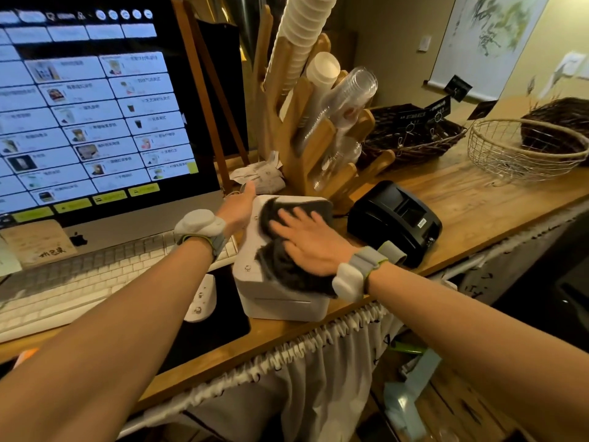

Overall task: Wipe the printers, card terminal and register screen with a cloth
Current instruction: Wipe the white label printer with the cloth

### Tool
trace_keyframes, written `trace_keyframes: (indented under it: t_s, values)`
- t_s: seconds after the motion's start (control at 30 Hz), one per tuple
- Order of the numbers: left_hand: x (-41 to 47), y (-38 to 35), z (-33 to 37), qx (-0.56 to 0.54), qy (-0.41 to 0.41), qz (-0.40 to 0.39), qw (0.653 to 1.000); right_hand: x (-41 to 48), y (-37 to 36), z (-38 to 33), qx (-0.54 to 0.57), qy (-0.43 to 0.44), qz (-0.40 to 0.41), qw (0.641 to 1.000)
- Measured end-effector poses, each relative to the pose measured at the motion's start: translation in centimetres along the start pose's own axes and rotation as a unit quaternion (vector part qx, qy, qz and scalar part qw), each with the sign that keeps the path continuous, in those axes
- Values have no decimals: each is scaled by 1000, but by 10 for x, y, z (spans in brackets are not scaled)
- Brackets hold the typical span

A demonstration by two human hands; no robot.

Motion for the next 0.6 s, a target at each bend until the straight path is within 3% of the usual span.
trace_keyframes:
  t_s: [0.03,0.13,0.27,0.47,0.6]
  values:
    - [0,3,-2,-6,2,7,1000,-3,-2,-1,9,17,-4,1000]
    - [-3,4,-8,-29,2,-3,1000,-3,-1,32,3,-76,2,997]
    - [-2,16,-4,-45,1,3,999,15,7,-30,-27,68,3,997]
    - [10,30,20,-40,-41,15,998,17,11,-69,-35,163,8,986]
    - [8,36,18,-32,-42,23,998,23,14,-27,-37,43,-22,998]
Point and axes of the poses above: each hand's wrist, its own x-axis towards the middle knuckle, its own y-axis out of the back of the hand, z = x × y, the point moved 8 cm from there along x, towards the middle knuckle, and after that the axes turned 14 degrees about -x, right-handed, at the moved point
